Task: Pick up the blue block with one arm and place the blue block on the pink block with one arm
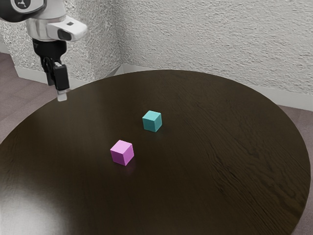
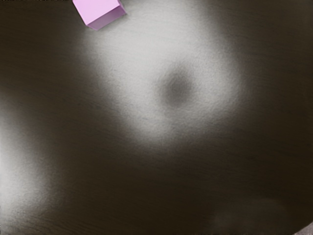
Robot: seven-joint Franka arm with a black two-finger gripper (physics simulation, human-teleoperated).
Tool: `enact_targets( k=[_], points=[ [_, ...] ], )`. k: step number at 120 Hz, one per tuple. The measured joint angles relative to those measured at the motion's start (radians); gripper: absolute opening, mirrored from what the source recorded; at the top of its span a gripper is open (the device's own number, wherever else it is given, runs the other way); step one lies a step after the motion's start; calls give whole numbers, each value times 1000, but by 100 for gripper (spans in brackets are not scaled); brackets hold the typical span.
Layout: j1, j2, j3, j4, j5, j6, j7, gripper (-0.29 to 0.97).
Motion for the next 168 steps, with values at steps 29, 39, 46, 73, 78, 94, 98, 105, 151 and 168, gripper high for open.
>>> enact_targets(
  k=[29, 39, 46, 73, 78, 94, 98, 105, 151, 168],
  points=[
    [-3, 7, -35, 165, -2, -20, 52, 68],
    [-86, 359, -163, 520, 6, -26, 39, 68],
    [-160, 639, -191, 661, 59, 20, 30, 68],
    [-236, 1062, -109, 709, 151, 262, 2, 68],
    [-262, 1061, -76, 706, 153, 287, 4, 68],
    [-318, 1058, 120, 705, 28, 347, -8, 68],
    [-353, 1057, 211, 704, -23, 358, -24, 68],
    [-391, 1052, 298, 708, -85, 378, -59, 68],
    [-376, 1057, 456, 666, -197, 565, -303, 67],
    [-343, 1066, 459, 592, -337, 709, -320, 67]
  ],
)
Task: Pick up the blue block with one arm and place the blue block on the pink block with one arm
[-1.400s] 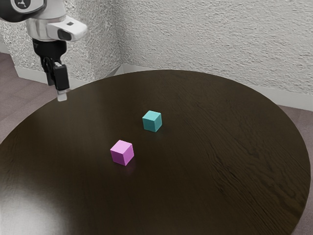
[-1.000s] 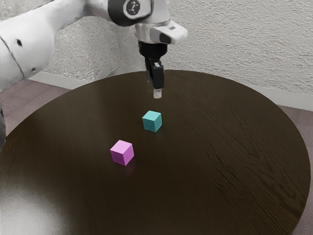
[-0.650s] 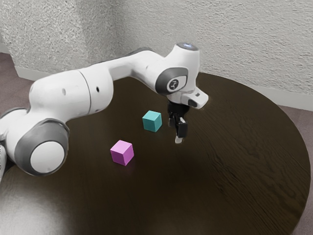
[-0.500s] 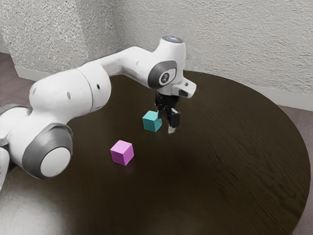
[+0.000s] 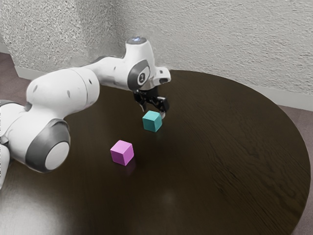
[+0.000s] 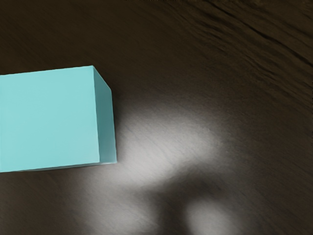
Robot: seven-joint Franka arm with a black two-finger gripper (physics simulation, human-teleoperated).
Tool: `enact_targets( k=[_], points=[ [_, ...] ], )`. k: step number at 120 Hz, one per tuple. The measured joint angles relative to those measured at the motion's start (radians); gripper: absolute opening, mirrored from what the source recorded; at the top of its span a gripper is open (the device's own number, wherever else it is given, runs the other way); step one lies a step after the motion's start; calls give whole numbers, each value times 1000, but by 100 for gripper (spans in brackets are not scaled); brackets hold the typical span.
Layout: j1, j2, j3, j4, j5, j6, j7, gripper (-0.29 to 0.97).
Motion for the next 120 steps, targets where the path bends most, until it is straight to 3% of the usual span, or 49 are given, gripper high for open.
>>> enact_targets(
  k=[13, 32, 81, 120],
  points=[
    [5, 30, 1, -28, -68, 97, 0, 68],
    [18, 32, 46, -35, -104, 176, 39, 68],
    [60, 123, 45, 34, -156, 278, 152, 68],
    [67, 171, 41, 34, -248, 326, 193, 68]
  ],
)
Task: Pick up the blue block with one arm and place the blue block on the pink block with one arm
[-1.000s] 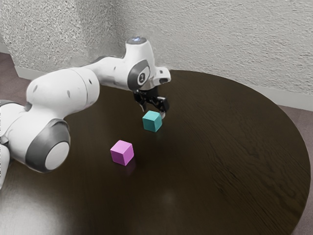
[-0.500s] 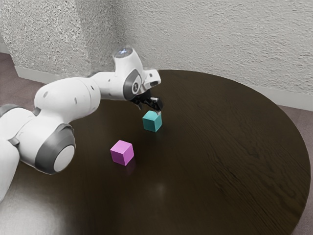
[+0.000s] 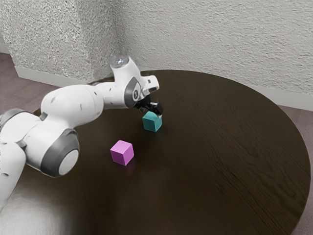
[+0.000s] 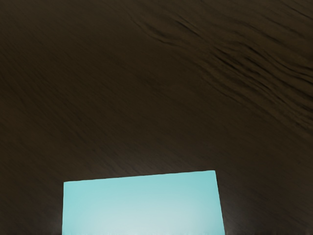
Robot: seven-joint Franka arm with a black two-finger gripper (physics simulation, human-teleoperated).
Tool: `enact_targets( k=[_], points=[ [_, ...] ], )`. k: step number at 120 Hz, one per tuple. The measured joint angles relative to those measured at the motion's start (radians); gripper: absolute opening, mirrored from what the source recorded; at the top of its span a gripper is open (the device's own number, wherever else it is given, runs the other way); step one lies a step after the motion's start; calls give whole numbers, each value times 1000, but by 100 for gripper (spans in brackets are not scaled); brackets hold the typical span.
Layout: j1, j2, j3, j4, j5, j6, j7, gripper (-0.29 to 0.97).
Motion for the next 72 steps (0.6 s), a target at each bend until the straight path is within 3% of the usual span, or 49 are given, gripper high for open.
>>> enact_targets(
  k=[46, 72],
  points=[
    [7, 37, -7, 0, -25, 29, 27, 68],
    [8, 40, -7, 0, -26, 34, 38, 53]
  ],
)
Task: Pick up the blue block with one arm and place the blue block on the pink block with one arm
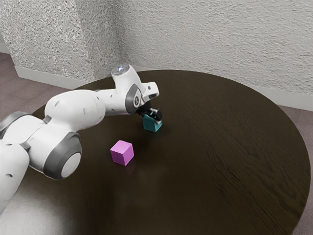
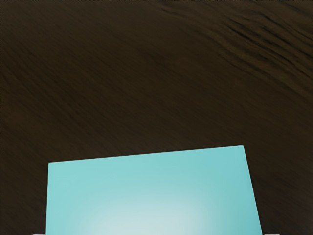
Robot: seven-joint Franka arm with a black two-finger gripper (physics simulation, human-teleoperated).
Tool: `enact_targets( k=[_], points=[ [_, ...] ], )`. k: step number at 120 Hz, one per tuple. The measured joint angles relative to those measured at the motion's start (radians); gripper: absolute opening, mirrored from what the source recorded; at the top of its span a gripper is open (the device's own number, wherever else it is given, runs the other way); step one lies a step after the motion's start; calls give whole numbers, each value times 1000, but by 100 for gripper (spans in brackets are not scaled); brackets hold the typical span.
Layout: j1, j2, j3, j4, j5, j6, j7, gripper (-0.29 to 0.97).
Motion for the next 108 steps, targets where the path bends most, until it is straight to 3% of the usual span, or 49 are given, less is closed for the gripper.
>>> enact_targets(
  k=[25, 52, 72, 88, 108],
  points=[
    [-4, -13, 1, -6, 1, 1, 7, 42],
    [-9, -71, 1, -44, 8, 2, 8, 37],
    [-28, -322, 6, -299, 20, 3, 9, 37],
    [-79, -508, 32, -536, 75, 31, 7, 38],
    [-182, -573, 161, -664, 143, 64, 9, 40]
  ],
)
